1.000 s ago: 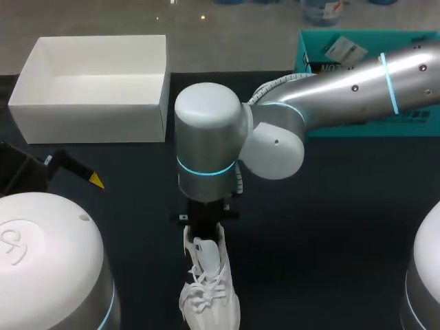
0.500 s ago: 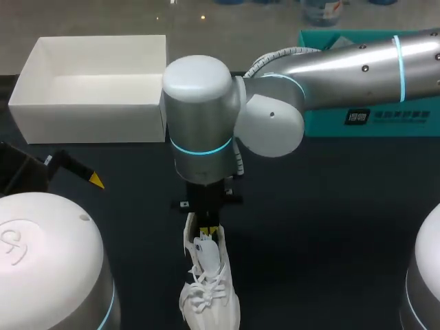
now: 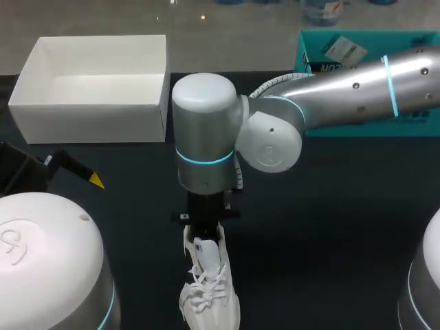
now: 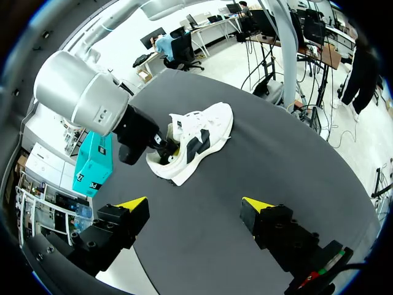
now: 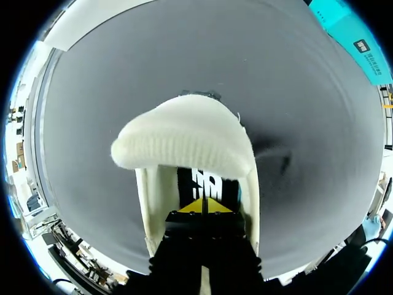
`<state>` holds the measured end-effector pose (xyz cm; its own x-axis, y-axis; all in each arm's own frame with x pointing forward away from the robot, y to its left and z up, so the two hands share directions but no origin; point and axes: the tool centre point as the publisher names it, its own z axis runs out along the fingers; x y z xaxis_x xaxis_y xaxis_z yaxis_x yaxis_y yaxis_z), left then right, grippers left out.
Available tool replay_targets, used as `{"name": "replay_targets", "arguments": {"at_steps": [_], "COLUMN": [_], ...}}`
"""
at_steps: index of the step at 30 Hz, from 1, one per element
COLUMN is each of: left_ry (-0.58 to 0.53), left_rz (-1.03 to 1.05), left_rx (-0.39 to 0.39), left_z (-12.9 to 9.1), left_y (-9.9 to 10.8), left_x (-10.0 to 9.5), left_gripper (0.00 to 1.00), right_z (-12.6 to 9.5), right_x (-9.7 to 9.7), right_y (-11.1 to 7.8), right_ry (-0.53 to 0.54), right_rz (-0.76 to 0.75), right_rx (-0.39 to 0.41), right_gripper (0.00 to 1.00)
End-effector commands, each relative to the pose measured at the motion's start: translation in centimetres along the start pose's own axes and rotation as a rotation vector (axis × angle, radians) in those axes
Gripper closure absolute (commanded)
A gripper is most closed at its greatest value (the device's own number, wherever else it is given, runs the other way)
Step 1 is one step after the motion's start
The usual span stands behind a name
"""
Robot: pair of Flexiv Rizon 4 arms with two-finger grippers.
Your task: Take the shoe out of the shoebox, open the shoe tongue, remove and reinsert the insole, then place the shoe into the shoebox
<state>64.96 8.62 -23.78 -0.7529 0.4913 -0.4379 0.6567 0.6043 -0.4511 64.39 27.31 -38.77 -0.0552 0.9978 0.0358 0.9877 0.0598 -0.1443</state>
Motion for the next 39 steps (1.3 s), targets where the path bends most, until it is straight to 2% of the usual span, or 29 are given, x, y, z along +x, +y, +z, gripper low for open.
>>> {"name": "replay_targets", "arguments": {"at_steps": [1,7,11,21,29,31,34,36,39], "left_ry": [0.003,0.003,0.003,0.003,0.003,0.003,0.003,0.003,0.003], "left_rz": [0.000,0.000,0.000,0.000,0.000,0.000,0.000,0.000,0.000], "left_rx": [-0.001,-0.001,-0.001,-0.001,-0.001,-0.001,-0.001,-0.001,-0.001], "left_z": [0.0,0.0,0.0,0.0,0.0,0.0,0.0,0.0,0.0], "left_y": [0.0,0.0,0.0,0.0,0.0,0.0,0.0,0.0,0.0], "left_x": [0.0,0.0,0.0,0.0,0.0,0.0,0.0,0.0,0.0], "left_gripper": [0.00,0.00,0.00,0.00,0.00,0.00,0.00,0.00,0.00], "right_z": [-2.0,-3.4,-3.4,-0.7,-0.2,-0.4,-0.8,-0.9,-0.9], "right_x": [-0.3,-0.4,-0.3,0.8,0.8,0.7,0.6,0.6,0.6], "right_y": [-0.9,-1.7,-2.0,-1.3,-1.2,-1.2,-1.3,-1.2,-1.2], "right_ry": [-0.011,-0.014,-0.021,0.004,0.018,0.018,0.016,0.017,0.018], "right_rz": [0.004,0.004,0.000,-0.046,-0.029,-0.027,-0.023,-0.022,-0.023], "right_rx": [-0.025,-0.025,0.000,0.053,0.106,0.110,0.112,0.113,0.114], "right_gripper": [1.00,1.00,1.00,1.00,1.00,0.64,0.53,0.51,0.39]}}
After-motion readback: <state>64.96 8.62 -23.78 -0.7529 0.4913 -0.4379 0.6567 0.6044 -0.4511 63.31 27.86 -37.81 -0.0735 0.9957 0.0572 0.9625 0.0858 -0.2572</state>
